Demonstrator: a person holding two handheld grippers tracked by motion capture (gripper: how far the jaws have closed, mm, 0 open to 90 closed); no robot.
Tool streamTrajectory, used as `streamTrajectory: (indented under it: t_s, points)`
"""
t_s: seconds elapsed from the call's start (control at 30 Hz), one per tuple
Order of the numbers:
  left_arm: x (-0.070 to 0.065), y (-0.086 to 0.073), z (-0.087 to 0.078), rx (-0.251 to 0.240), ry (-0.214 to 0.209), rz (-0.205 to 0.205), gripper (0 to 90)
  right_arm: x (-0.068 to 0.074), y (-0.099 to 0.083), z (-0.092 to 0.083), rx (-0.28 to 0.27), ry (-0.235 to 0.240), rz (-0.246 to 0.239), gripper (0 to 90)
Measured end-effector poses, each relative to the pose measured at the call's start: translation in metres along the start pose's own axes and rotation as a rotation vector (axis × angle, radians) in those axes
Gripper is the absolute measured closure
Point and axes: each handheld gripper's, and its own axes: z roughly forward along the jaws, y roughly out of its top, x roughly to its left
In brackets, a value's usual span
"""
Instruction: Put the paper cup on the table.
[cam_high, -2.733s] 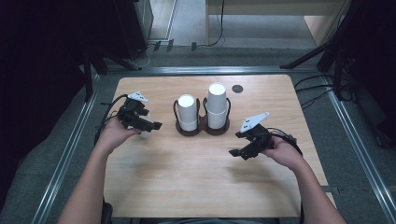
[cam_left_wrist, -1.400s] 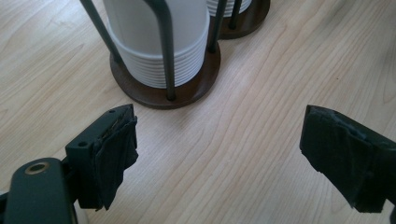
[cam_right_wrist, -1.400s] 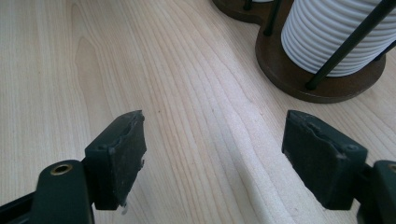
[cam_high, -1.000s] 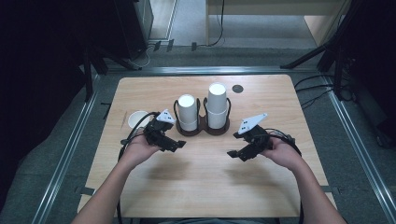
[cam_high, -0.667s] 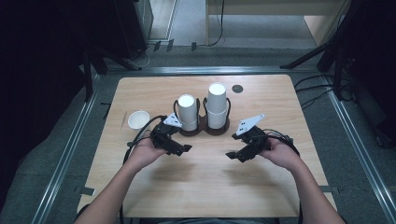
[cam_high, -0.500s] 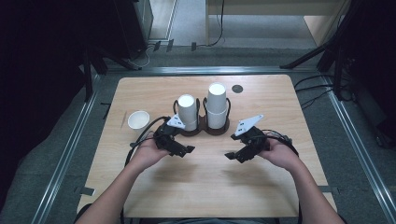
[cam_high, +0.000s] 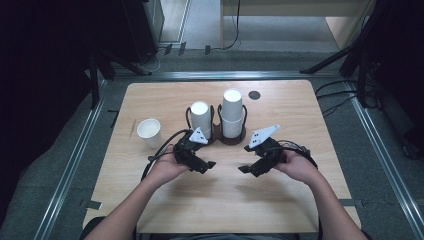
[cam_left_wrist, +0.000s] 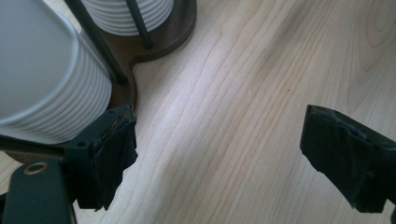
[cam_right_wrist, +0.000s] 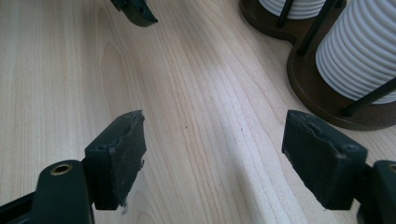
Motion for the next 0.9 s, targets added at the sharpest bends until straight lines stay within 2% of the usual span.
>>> streamTrajectory:
  t_s: [0.23, 0.4, 0.5, 0.9]
  points:
    - [-0.006, 0.004, 0.006, 0.003, -0.016, 0.017, 11.0, 0.004, -0.001, 0.001, 0.007, -0.003, -0.011, 21.6]
    - [-0.011, 0.006, 0.010, 0.011, -0.036, 0.065, 11.0, 0.006, -0.003, 0.001, 0.014, -0.009, -0.016, 21.6]
    - [-0.012, 0.008, 0.011, 0.013, -0.039, 0.077, 11.0, 0.007, -0.004, 0.001, 0.019, -0.012, -0.012, 21.6]
    - [-0.011, 0.007, 0.017, 0.036, -0.051, 0.074, 10.9, 0.007, -0.006, 0.002, 0.025, -0.015, -0.027, 21.6]
